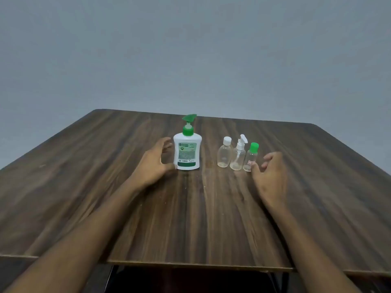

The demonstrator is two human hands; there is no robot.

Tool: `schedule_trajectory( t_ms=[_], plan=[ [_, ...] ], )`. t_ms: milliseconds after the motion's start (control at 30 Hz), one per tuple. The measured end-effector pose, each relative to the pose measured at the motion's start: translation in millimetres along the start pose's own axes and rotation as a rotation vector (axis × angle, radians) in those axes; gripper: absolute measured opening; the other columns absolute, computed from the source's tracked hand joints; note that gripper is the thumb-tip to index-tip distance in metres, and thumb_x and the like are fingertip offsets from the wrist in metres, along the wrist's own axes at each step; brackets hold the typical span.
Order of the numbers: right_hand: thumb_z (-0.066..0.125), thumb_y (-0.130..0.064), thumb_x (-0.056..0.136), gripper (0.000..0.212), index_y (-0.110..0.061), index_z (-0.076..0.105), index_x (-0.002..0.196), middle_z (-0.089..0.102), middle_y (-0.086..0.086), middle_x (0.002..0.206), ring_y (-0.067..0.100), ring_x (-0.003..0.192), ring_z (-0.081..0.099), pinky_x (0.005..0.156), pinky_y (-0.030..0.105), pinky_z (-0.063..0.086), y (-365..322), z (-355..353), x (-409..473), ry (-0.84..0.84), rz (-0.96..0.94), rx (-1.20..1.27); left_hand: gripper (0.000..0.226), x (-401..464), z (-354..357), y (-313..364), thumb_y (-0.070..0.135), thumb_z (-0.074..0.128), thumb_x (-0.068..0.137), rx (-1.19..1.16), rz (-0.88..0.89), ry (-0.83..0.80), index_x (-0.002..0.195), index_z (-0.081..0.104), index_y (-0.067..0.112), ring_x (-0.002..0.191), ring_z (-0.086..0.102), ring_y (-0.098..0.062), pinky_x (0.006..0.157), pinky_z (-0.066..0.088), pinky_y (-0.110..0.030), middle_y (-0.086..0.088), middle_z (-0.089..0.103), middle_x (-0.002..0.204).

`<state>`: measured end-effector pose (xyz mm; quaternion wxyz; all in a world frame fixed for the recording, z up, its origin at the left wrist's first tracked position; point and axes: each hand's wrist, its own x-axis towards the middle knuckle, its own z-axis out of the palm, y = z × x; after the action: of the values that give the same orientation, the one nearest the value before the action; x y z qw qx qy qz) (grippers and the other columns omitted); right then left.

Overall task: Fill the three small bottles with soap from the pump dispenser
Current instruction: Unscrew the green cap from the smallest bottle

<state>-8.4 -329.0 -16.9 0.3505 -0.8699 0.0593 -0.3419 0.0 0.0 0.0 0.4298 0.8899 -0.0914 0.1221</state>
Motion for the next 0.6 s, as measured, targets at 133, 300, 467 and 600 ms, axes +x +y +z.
schedule_trajectory(
  t_ms=[133,300,467,600],
  plan=[
    [0.072,-0.036,0.080,0.056,-0.025,0.041,0.125,0.056,-0.002,0.106,0.026,0.100,0.057,0.087,0.045,0.050,7,2,14,-0.143,0.124,0.101,0.074,12,6,-6,0.030,0.089,0.072,-0.104,-0.006,-0.049,0.140,0.060,0.027,0.122,0.068,-0.003,0.115,0.051,-0.041,0.012,0.073,0.132],
    [0.070,-0.035,0.075,0.050,-0.039,0.047,0.119,0.061,-0.014,0.111,0.022,0.106,0.059,0.089,0.049,0.053,15,13,24,-0.246,0.058,0.117,0.053,25,18,-10,0.017,0.090,0.081,-0.195,0.010,-0.046,0.129,0.072,0.023,0.112,0.076,-0.008,0.111,0.055,-0.044,0.010,0.080,0.120],
    [0.070,-0.032,0.081,0.033,-0.033,0.054,0.110,0.067,-0.014,0.102,0.016,0.095,0.064,0.083,0.041,0.053,20,20,29,-0.287,0.006,0.162,0.046,30,20,-17,0.005,0.085,0.089,-0.237,0.047,-0.065,0.132,0.073,0.016,0.112,0.077,-0.013,0.108,0.057,-0.044,0.005,0.080,0.123],
    [0.071,-0.028,0.085,0.027,-0.027,0.060,0.109,0.069,-0.012,0.098,0.008,0.090,0.065,0.076,0.031,0.051,24,21,30,-0.271,0.001,0.199,0.047,30,19,-19,0.005,0.084,0.090,-0.236,0.064,-0.089,0.134,0.071,0.014,0.116,0.076,-0.014,0.110,0.056,-0.043,0.004,0.079,0.126]
  ],
)
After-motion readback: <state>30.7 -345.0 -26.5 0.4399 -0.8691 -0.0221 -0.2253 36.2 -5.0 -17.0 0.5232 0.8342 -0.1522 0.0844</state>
